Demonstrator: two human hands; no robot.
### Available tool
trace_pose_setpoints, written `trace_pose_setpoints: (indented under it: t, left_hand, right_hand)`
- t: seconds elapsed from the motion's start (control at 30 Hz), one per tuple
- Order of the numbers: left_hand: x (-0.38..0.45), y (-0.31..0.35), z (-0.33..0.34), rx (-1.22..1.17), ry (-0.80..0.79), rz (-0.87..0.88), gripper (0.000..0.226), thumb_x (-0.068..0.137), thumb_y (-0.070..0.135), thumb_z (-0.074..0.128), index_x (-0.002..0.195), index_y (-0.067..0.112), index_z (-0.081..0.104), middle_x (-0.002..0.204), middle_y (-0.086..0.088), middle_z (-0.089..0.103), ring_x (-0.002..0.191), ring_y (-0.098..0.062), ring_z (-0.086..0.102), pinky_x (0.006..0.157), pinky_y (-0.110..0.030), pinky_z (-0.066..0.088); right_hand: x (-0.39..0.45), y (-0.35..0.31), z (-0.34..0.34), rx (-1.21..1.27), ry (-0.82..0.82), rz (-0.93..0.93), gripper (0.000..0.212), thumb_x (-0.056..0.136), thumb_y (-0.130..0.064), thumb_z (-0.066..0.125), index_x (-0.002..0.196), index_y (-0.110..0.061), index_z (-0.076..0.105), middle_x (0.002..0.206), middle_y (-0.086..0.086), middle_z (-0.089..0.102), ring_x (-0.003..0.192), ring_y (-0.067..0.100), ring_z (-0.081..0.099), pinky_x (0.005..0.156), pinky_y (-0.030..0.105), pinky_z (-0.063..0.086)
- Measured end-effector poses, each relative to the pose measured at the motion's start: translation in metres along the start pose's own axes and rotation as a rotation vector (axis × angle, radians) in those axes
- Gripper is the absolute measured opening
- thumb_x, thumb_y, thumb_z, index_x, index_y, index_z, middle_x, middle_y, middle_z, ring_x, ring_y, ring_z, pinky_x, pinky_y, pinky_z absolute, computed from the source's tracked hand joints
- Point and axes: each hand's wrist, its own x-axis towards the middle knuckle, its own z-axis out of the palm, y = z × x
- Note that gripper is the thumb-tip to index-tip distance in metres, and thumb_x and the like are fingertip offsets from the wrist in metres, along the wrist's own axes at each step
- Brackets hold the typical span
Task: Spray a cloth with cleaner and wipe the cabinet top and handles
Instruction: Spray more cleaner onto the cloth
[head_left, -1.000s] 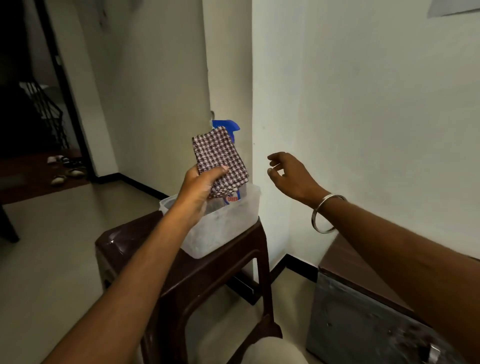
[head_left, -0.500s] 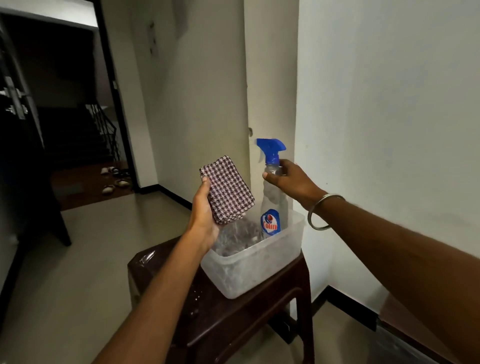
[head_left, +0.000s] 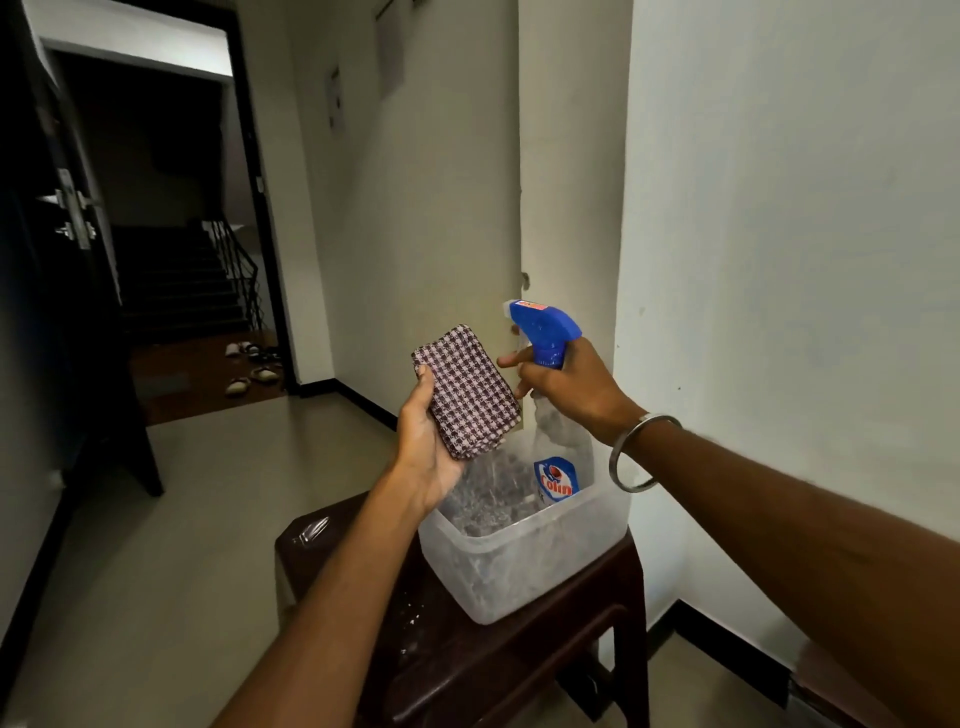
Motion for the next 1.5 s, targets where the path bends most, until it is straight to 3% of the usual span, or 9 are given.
trace_pose_setpoints:
  t: [0.2, 0.4, 0.57, 0.7, 0.9, 1.07, 1.17, 1.33, 1.5]
  left_hand:
    - [0.001, 0.003, -0.005, 0.064, 0.027, -0.007, 0.058, 0.093, 0.062, 0.033, 0.124, 0.019, 0.056, 0.126, -0.015, 0.061, 0.115, -0.036, 0.057, 0.098, -0.058, 0.043]
    - [-0.007, 0.019, 0.007, 0.026, -0.007, 0.009, 0.058, 0.092, 0.062, 0.037, 0.128, 0.019, 0.054, 0.126, -0.016, 0.061, 0.116, -0.040, 0.057, 0.090, -0.062, 0.048]
    - [-0.021, 0.033, 0.027, 0.050, -0.006, 0.021, 0.051, 0.092, 0.061, 0.038, 0.118, 0.021, 0.056, 0.125, -0.016, 0.060, 0.115, -0.040, 0.056, 0.094, -0.063, 0.045]
    - [-0.037, 0.038, 0.040, 0.086, 0.005, 0.035, 0.057, 0.092, 0.062, 0.038, 0.127, 0.020, 0.053, 0.127, -0.017, 0.059, 0.116, -0.039, 0.056, 0.097, -0.064, 0.043]
    - [-0.064, 0.033, 0.044, 0.124, 0.005, 0.025, 0.060, 0.092, 0.066, 0.032, 0.126, 0.023, 0.055, 0.124, -0.017, 0.061, 0.111, -0.038, 0.059, 0.091, -0.063, 0.047]
    - [-0.078, 0.026, 0.041, 0.145, 0.041, 0.007, 0.064, 0.093, 0.066, 0.030, 0.130, 0.021, 0.056, 0.121, -0.017, 0.064, 0.108, -0.036, 0.062, 0.084, -0.055, 0.054]
    - [-0.083, 0.021, 0.038, 0.171, 0.046, 0.011, 0.063, 0.094, 0.064, 0.030, 0.127, 0.019, 0.059, 0.115, -0.014, 0.067, 0.099, -0.031, 0.066, 0.072, -0.045, 0.057]
    - [-0.082, 0.012, 0.032, 0.201, 0.022, -0.007, 0.058, 0.096, 0.061, 0.030, 0.113, 0.019, 0.065, 0.095, -0.006, 0.074, 0.084, -0.024, 0.070, 0.063, -0.037, 0.055]
    - [-0.077, 0.006, 0.025, 0.201, 0.019, -0.008, 0.054, 0.095, 0.060, 0.032, 0.110, 0.020, 0.066, 0.095, -0.006, 0.074, 0.086, -0.025, 0.070, 0.064, -0.038, 0.055]
  right_hand:
    - [0.005, -0.044, -0.006, -0.019, 0.085, -0.114, 0.023, 0.091, -0.015, 0.063, 0.113, -0.011, 0.057, 0.103, 0.010, 0.066, 0.090, 0.031, 0.068, 0.076, 0.039, 0.060]
    - [0.015, -0.107, -0.019, -0.091, 0.133, -0.215, 0.020, 0.091, -0.014, 0.063, 0.110, -0.007, 0.057, 0.099, 0.013, 0.066, 0.082, 0.028, 0.067, 0.075, 0.034, 0.060]
    - [0.007, -0.154, -0.026, -0.119, 0.142, -0.260, 0.017, 0.090, -0.012, 0.063, 0.106, -0.010, 0.057, 0.095, 0.011, 0.064, 0.065, 0.012, 0.061, 0.067, 0.023, 0.057]
    - [-0.017, -0.176, -0.025, -0.203, 0.134, -0.204, 0.018, 0.093, -0.025, 0.061, 0.098, -0.008, 0.060, 0.086, 0.013, 0.068, 0.062, 0.012, 0.062, 0.069, 0.027, 0.057]
    - [-0.078, -0.165, -0.007, -0.242, 0.131, -0.026, 0.022, 0.091, -0.026, 0.060, 0.095, -0.004, 0.061, 0.086, 0.019, 0.069, 0.067, 0.023, 0.063, 0.072, 0.038, 0.057]
    - [-0.127, -0.150, 0.012, -0.215, 0.088, 0.074, 0.011, 0.092, -0.028, 0.060, 0.085, -0.022, 0.054, 0.072, 0.003, 0.063, 0.059, 0.010, 0.059, 0.054, 0.016, 0.049]
    - [-0.143, -0.142, 0.023, -0.191, 0.081, 0.089, 0.009, 0.093, -0.025, 0.059, 0.089, -0.019, 0.054, 0.066, 0.000, 0.059, 0.048, 0.001, 0.057, 0.046, 0.009, 0.043]
    - [-0.153, -0.130, 0.032, -0.189, 0.113, 0.115, 0.016, 0.093, -0.027, 0.060, 0.084, -0.013, 0.057, 0.061, 0.000, 0.058, 0.044, -0.003, 0.055, 0.044, 0.009, 0.041]
    - [-0.151, -0.120, 0.031, -0.211, 0.149, 0.114, 0.019, 0.093, -0.030, 0.060, 0.079, -0.018, 0.056, 0.062, -0.001, 0.058, 0.048, 0.005, 0.055, 0.047, 0.008, 0.042]
